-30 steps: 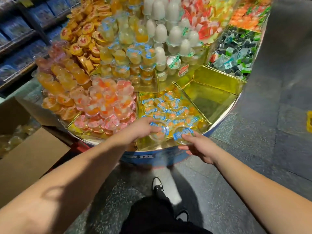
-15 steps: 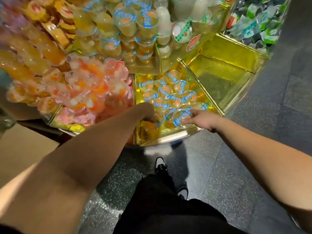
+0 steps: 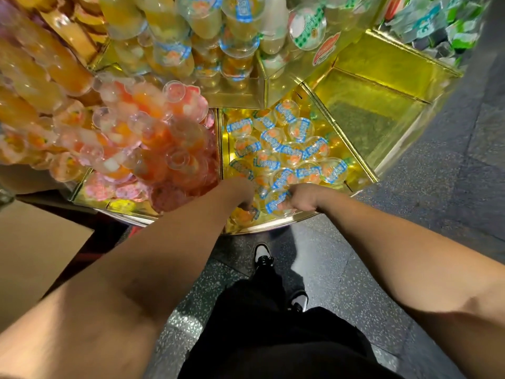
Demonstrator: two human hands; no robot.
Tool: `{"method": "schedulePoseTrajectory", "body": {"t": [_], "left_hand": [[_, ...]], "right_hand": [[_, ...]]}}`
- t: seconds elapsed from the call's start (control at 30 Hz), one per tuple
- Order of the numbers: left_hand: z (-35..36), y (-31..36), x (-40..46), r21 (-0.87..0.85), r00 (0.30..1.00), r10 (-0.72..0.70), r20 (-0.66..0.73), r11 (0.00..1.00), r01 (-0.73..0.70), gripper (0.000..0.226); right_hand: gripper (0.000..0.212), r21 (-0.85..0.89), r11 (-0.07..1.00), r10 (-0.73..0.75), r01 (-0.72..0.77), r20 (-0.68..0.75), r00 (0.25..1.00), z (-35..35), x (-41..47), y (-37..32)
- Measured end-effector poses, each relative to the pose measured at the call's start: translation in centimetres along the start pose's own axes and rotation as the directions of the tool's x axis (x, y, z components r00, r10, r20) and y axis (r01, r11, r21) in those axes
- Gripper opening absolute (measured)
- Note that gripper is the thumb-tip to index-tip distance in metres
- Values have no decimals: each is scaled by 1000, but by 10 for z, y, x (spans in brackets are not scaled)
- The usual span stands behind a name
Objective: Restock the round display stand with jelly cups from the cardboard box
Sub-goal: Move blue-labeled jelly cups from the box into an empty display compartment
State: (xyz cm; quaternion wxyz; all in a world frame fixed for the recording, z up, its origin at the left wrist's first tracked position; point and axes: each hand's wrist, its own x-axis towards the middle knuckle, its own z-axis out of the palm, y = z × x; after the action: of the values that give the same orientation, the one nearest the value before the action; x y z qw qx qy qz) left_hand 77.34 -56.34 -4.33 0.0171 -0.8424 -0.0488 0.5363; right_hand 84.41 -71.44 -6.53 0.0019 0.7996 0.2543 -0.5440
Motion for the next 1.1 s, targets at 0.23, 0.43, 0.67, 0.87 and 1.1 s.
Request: {"method": "schedulePoseTrajectory", "body": {"t": [0.23,0.43,0.67,0.87,1.1], "left_hand": [[8,16,14,-109,986,-160,52,980,164,10],[8,18,10,-166,975,-222,1,962,219,16],[13,20,12,-184,968,-244,-53,956,230,39],[20,16,15,-114,968,-235,-86,968,225,48],[26,13,14,47,976,-195,-100,979,200,37]], "right_hand": [[71,-73,996,43,-45,-28,999,13,12,-7],[41,-136,981,135,-136,-18,991,15,18,-10],[31,-271,959,101,-88,37,994,15,29,-5],[72,-220,972,87,-77,38,995,22,37,-3],[67,-132,988,92,-87,32,995,14,33,-6]]}}
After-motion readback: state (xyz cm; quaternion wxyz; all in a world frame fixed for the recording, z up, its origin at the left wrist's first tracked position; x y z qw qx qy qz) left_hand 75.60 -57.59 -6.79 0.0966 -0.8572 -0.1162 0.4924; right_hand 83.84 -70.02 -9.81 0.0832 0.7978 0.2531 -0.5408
